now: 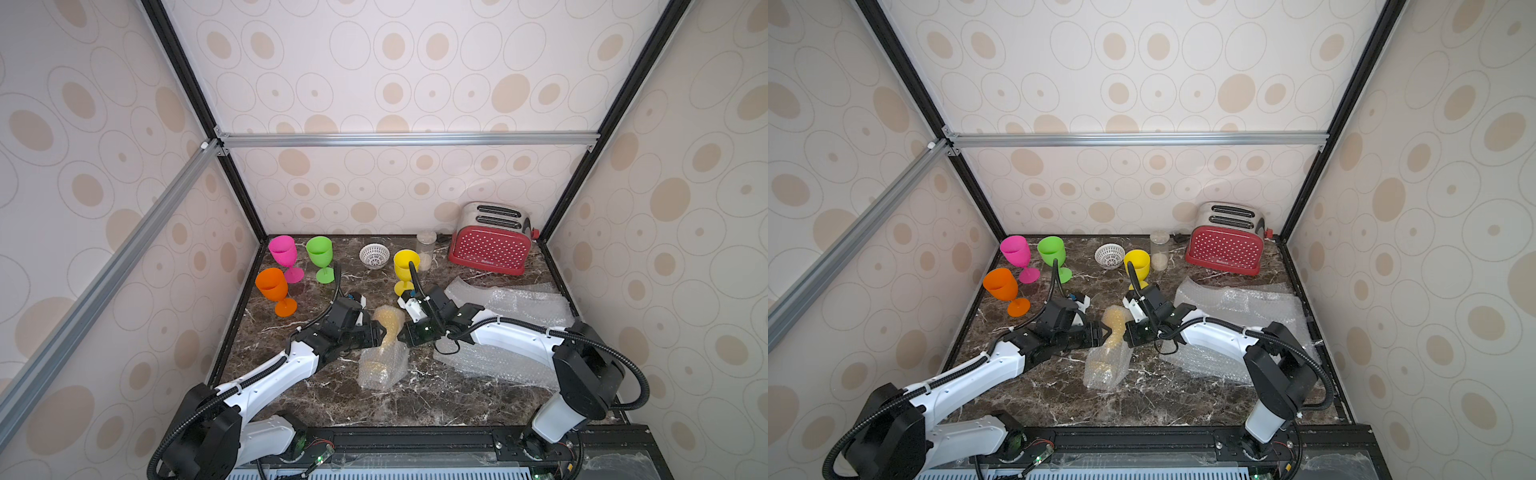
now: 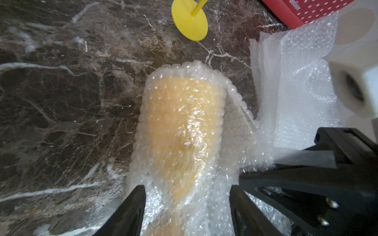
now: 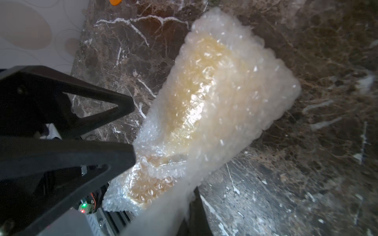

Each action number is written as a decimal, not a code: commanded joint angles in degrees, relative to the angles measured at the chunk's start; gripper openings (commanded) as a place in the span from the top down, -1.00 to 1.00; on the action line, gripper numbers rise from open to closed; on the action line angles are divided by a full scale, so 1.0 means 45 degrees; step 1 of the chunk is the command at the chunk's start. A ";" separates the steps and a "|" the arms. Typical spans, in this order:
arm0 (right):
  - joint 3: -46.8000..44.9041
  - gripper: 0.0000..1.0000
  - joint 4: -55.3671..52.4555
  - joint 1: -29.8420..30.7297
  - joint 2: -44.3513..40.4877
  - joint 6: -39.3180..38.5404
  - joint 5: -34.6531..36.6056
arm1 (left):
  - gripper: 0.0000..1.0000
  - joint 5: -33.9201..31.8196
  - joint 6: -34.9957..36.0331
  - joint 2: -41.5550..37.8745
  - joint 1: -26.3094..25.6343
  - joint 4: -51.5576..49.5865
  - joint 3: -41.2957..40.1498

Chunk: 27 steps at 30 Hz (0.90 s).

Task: Unpack wine glasses from bubble wrap
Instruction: Unwrap the bubble wrap at the center of the board.

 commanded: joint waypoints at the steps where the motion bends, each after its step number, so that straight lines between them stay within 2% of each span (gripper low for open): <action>1: -0.0161 1.00 0.0859 0.0120 -0.0332 -0.0141 -0.0785 | -0.29 0.0491 0.0184 0.0347 0.0011 0.0736 -0.0062; 6: -0.0010 1.00 0.1253 0.0236 -0.0141 0.0027 -0.1211 | -0.15 0.0751 0.0235 0.0879 0.0000 0.1429 -0.0388; 8: 0.0013 1.00 0.1381 0.0282 -0.0174 0.0028 -0.1245 | 0.00 0.0702 0.0320 0.1171 -0.0007 0.1373 -0.0419; 11: 0.0005 1.00 0.1114 0.0285 -0.0344 -0.0093 -0.0917 | 0.35 0.0550 0.0429 0.1334 -0.0007 0.1138 -0.0458; 13: -0.0073 1.00 0.0738 0.0289 -0.0549 -0.0297 -0.0486 | 0.57 0.0286 0.0467 0.1210 0.0011 0.0957 -0.0509; 16: -0.0271 1.00 -0.0074 0.0216 -0.0879 -0.0477 0.0442 | 0.80 -0.0012 0.0570 0.1059 0.0021 0.0697 -0.0555; 21: -0.1208 1.00 -0.0611 -0.0219 -0.1932 -0.0198 0.1318 | 0.96 -0.0274 0.0425 0.0789 0.0229 0.0712 -0.0947; 27: -0.2362 1.00 -0.1745 -0.0918 -0.3510 0.0092 0.2675 | 1.00 -0.0483 0.0194 0.0130 0.1010 0.0642 -0.1691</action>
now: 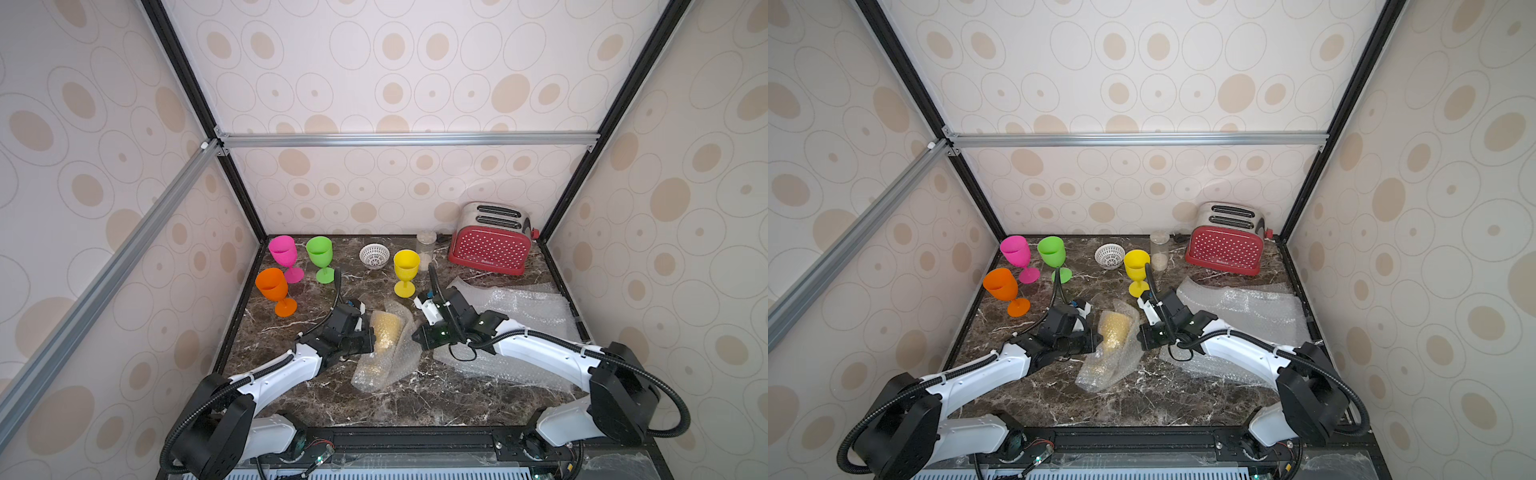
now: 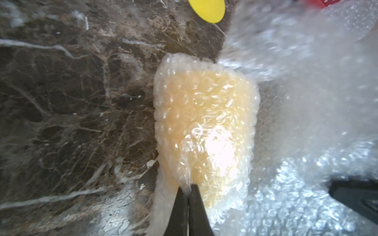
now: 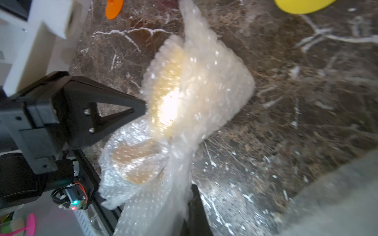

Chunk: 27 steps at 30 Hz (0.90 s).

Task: Unpack wine glasses from bubble wrap
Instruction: Unwrap the bubble wrap at the center of the board.

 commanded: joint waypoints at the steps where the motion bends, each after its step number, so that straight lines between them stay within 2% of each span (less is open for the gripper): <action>1: -0.0616 1.00 -0.1148 -0.0485 -0.0809 0.0279 0.1269 | 1.00 -0.0410 -0.0106 -0.0449 0.0556 -0.0631 -0.0453; 8: -0.1654 1.00 -0.2020 -0.1472 -0.2376 0.0629 0.1724 | 0.99 -0.1084 0.0034 -0.1093 0.1463 -0.1661 -0.0925; 12: -0.1590 1.00 -0.2247 -0.1495 -0.2609 0.0516 0.1536 | 0.90 -0.1183 0.0326 -0.1435 0.2268 -0.2180 -0.0940; 15: -0.1500 1.00 -0.2109 -0.1491 -0.2344 0.0571 0.0975 | 0.77 -0.1195 0.0622 -0.1682 0.2394 -0.2668 -0.0294; 17: -0.1524 1.00 -0.1769 -0.1476 -0.2076 0.0675 0.0590 | 0.62 -0.0864 0.0784 -0.1735 0.2393 -0.2879 0.0239; 24: -0.1070 1.00 -0.1068 -0.0988 -0.0959 0.0892 0.0186 | -0.25 0.0770 0.0777 -0.2205 0.2204 -0.2337 0.1144; 27: -0.0728 1.00 -0.0958 -0.0653 -0.0488 0.0897 0.0151 | -0.45 0.1146 0.0902 -0.1779 0.1723 -0.1780 0.1327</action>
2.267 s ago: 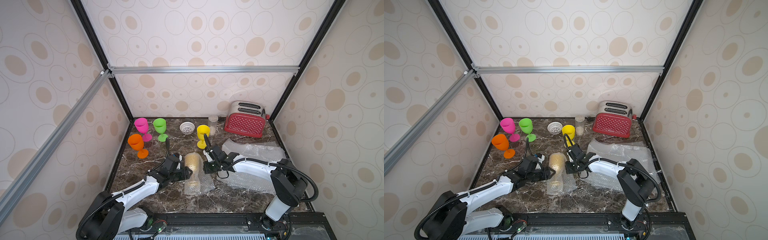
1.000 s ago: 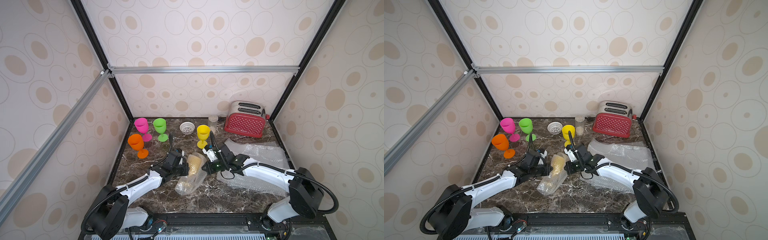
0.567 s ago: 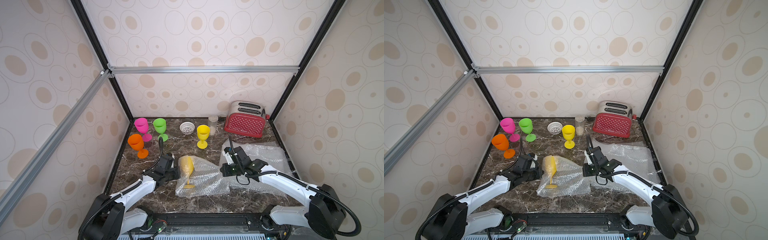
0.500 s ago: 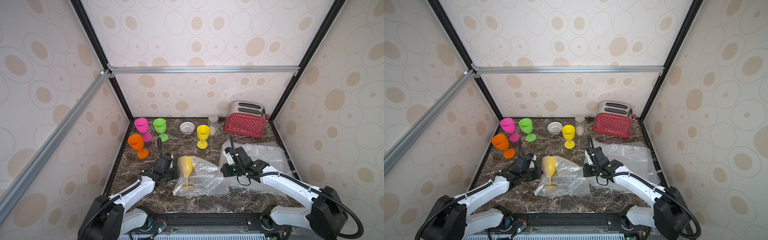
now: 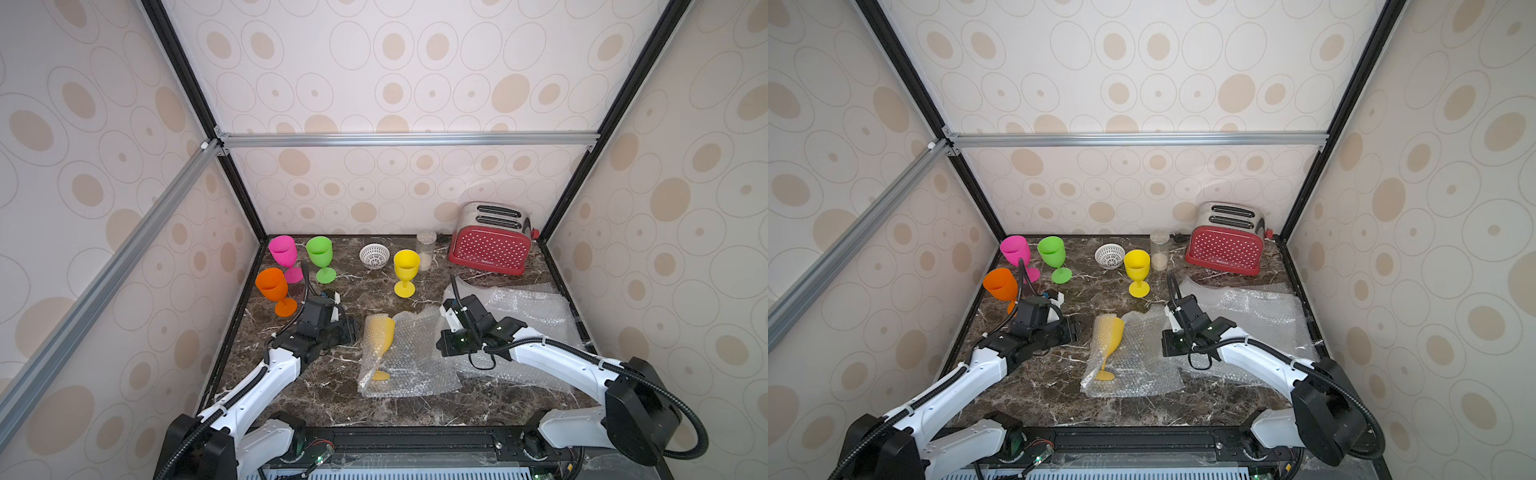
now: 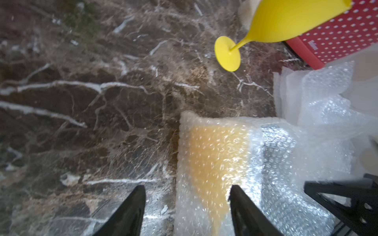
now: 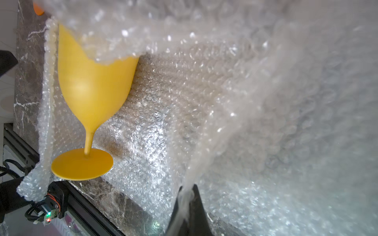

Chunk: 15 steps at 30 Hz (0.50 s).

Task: Unpack wine glasses from bubble wrap
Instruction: Unwrap the bubble wrap at the center of the board.

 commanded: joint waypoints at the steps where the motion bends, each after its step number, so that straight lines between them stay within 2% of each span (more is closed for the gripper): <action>1: 0.0653 1.00 0.0246 0.0399 0.0390 0.0124 -0.0168 | -0.50 0.0519 0.0295 0.0444 -0.0632 0.0408 0.0593; 4: 0.0880 1.00 0.0320 0.0636 0.0577 0.0200 -0.0071 | -0.60 0.0295 0.0409 0.1196 -0.1472 0.0825 0.0963; 9: 0.0994 1.00 0.0664 0.0873 0.0737 0.0432 -0.0271 | -0.58 -0.0424 0.0811 0.2622 -0.2156 0.0759 0.1571; 12: 0.1188 1.00 0.0671 0.1158 0.0888 0.0437 -0.0254 | -0.44 -0.0992 0.0949 0.3062 -0.2176 0.0544 0.1662; 15: 0.1190 1.00 0.0484 0.1246 0.0790 0.0436 0.0114 | -0.11 -0.1529 0.0934 0.3164 -0.2176 0.0178 0.1745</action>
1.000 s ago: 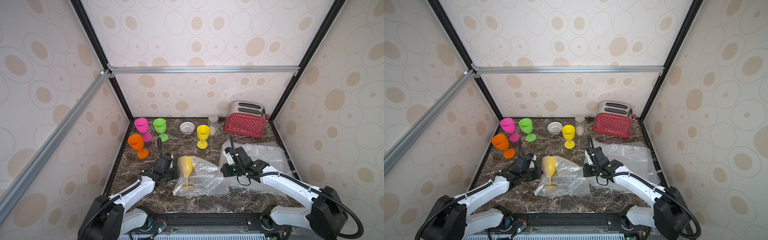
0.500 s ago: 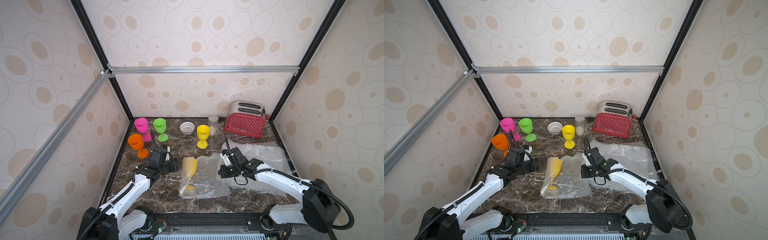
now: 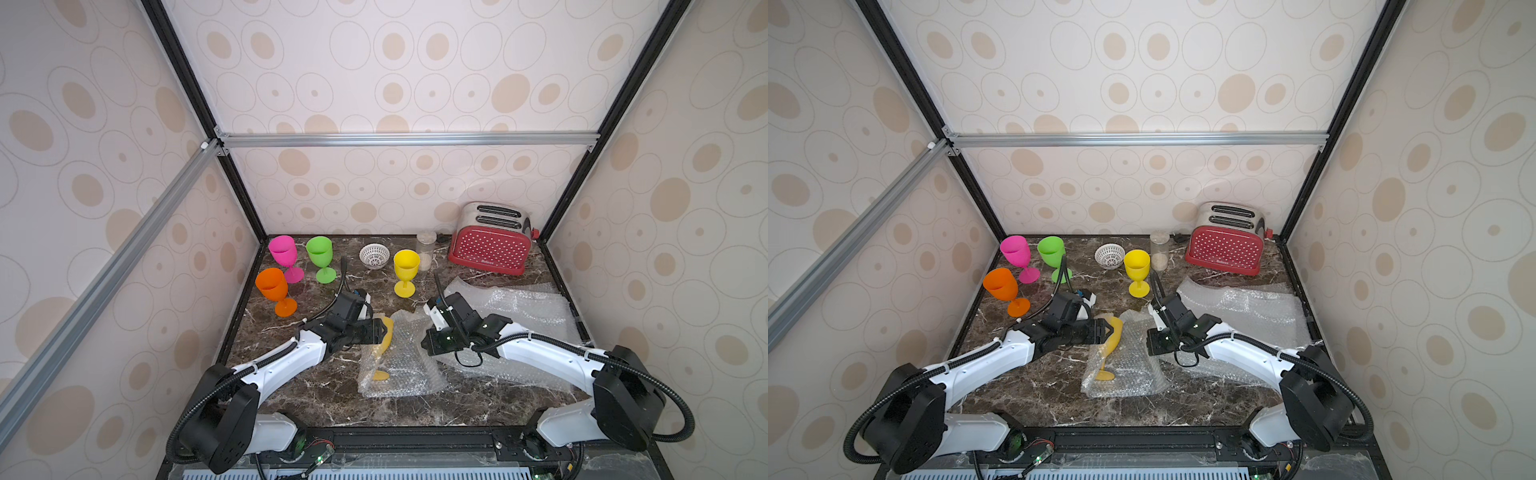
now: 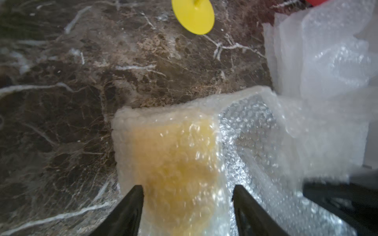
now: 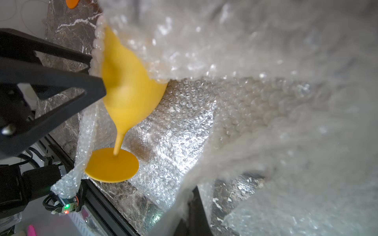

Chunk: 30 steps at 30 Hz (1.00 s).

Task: Unpack wine glasses from bubble wrap
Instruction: Unwrap the bubble wrap at the center of the board.

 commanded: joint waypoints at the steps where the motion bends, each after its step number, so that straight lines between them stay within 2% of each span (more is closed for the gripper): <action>1: 0.0224 1.00 -0.0210 0.0126 -0.0133 0.0123 0.0481 | 0.02 -0.0840 0.0248 -0.0033 -0.0014 -0.0344 0.0502; 4: 0.0365 1.00 -0.1191 0.0089 -0.0296 0.0052 0.1368 | 0.37 -0.0492 -0.0028 -0.0292 0.0100 0.0074 0.0287; 10: -0.0174 1.00 -0.2283 -0.0817 -0.1208 0.0610 0.1979 | 0.66 -0.0418 -0.0174 -0.0797 0.0781 0.0102 -0.0364; 17: -0.1135 1.00 -0.3277 -0.1995 -0.2195 0.0861 0.2365 | 0.73 -0.0313 -0.0105 -0.1799 0.2380 -0.0223 -0.1368; 22: -0.1281 1.00 -0.4120 -0.2750 -0.2202 0.0659 0.2514 | 0.74 -0.0423 -0.0356 -0.1722 0.3478 -0.0375 -0.2014; 30: -0.1513 1.00 -0.4181 -0.3057 -0.1978 0.0592 0.2061 | 0.73 -0.0051 -0.0525 -0.1225 0.3960 0.0158 -0.2445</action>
